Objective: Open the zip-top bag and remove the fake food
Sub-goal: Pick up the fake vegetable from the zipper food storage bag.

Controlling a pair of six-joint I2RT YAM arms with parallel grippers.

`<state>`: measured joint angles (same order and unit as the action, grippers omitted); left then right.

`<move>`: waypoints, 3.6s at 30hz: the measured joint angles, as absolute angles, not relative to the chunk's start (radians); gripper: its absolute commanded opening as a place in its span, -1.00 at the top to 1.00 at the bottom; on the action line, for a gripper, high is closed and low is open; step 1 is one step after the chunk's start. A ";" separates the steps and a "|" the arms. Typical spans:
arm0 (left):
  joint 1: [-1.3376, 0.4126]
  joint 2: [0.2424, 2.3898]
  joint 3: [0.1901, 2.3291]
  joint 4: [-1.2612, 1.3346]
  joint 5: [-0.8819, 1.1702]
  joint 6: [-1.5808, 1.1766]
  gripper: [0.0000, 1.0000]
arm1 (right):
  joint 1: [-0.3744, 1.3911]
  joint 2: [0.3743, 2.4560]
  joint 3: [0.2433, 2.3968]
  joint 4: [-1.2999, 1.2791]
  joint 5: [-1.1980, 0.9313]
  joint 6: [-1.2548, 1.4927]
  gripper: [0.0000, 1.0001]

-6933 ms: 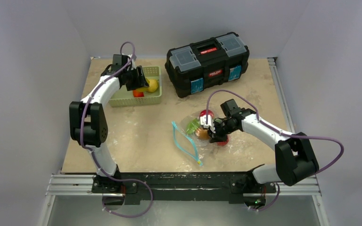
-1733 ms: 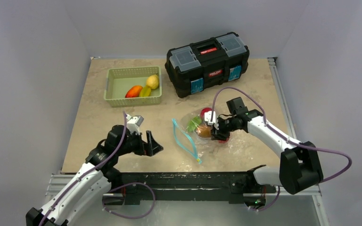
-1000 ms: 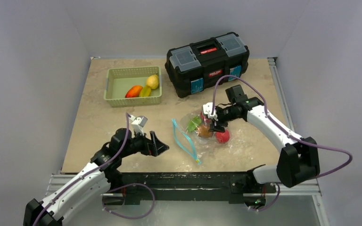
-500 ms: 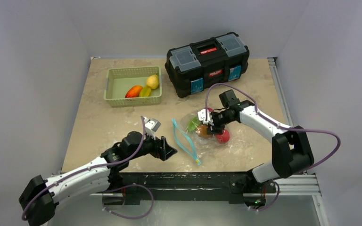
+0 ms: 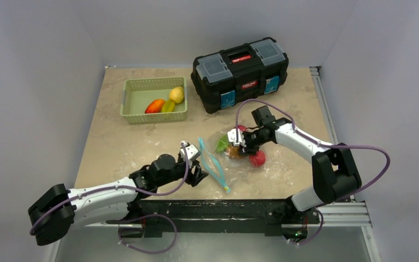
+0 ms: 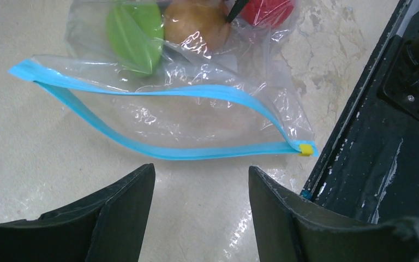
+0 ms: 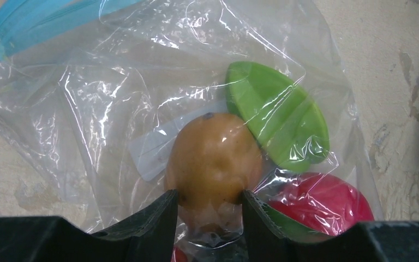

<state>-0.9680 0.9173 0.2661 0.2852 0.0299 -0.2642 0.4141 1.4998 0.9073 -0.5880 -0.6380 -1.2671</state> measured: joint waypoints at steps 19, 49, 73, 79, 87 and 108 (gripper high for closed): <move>-1.051 1.200 0.286 0.491 -0.031 -0.064 -0.32 | 0.471 1.508 0.907 -0.564 -0.637 -1.305 0.02; -1.060 0.657 0.141 0.285 -0.235 -0.203 -0.99 | 0.424 1.466 0.904 -0.654 -0.698 -1.291 -0.08; -1.060 1.089 0.202 0.473 -0.130 -0.022 -0.21 | 0.414 1.532 0.904 -0.627 -0.615 -1.309 0.39; -1.060 1.187 0.284 0.512 -0.107 0.022 -0.20 | 0.427 1.547 0.904 -0.628 -0.615 -1.310 0.60; -1.060 1.287 0.313 0.538 -0.101 0.046 -0.26 | 0.461 1.552 0.904 -0.635 -0.621 -1.311 0.86; -1.033 1.394 0.362 0.681 -0.070 0.044 -0.44 | 0.516 1.565 0.904 -0.638 -0.659 -1.287 0.78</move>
